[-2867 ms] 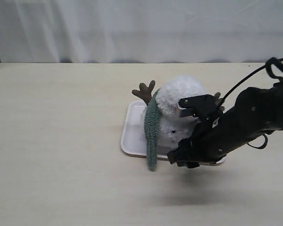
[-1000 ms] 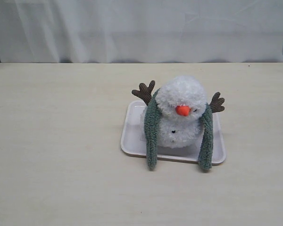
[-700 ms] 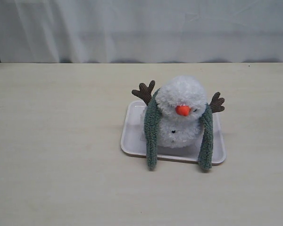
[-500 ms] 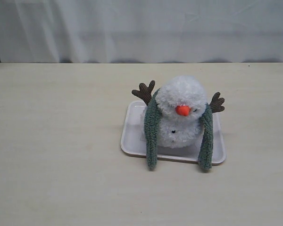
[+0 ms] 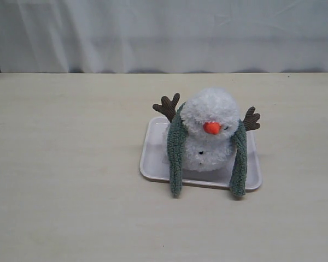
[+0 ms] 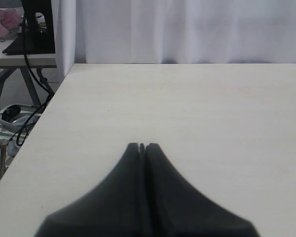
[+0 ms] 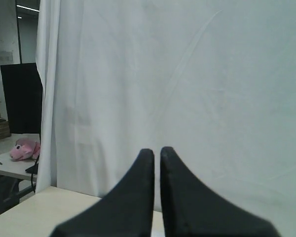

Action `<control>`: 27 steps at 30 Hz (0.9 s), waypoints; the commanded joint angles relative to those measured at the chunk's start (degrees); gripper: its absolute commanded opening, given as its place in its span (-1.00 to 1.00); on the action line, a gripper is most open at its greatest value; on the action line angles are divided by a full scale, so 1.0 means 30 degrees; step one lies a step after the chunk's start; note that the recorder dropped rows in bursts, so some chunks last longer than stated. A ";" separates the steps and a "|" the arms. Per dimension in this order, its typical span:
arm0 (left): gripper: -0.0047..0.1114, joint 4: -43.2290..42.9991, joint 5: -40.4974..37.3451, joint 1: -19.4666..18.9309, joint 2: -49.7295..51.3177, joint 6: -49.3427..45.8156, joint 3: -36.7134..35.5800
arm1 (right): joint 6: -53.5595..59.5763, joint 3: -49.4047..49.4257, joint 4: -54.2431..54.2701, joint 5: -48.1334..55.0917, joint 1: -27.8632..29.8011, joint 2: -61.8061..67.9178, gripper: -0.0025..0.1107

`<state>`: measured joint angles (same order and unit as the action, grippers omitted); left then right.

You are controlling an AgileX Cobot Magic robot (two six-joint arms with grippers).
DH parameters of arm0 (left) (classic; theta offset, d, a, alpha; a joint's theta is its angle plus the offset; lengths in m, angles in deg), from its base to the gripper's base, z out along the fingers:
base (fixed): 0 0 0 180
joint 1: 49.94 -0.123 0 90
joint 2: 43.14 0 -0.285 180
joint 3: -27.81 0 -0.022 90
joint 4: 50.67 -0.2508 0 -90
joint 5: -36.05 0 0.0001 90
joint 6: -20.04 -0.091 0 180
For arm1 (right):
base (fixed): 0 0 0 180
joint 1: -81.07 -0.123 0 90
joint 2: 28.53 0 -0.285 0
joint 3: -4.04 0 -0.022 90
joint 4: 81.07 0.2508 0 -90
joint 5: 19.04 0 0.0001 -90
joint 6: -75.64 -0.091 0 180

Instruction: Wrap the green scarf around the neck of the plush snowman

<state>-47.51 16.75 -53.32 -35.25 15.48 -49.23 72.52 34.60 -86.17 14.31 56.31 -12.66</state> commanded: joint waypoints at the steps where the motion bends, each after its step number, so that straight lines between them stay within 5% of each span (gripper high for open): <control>1: -0.92 -0.0020 0.0260 -0.0089 -0.0033 0.0049 -0.0060 | -0.0036 0.0085 0.0055 -0.0041 -0.0001 -0.0258 -0.88; 19: -0.92 -0.0020 0.0260 -0.0089 -0.0033 0.0049 -0.0060 | -0.0036 0.2880 -0.0104 -0.0030 0.0077 -0.2694 -0.88; 27: -0.92 -0.0020 0.0260 -0.0089 -0.0033 0.0049 -0.0060 | -0.0036 0.2880 -0.0104 -0.0030 0.3526 -0.2694 -0.88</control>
<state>-47.51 16.75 -53.32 -35.25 15.48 -49.23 72.52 43.09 -86.28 14.42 63.95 -20.45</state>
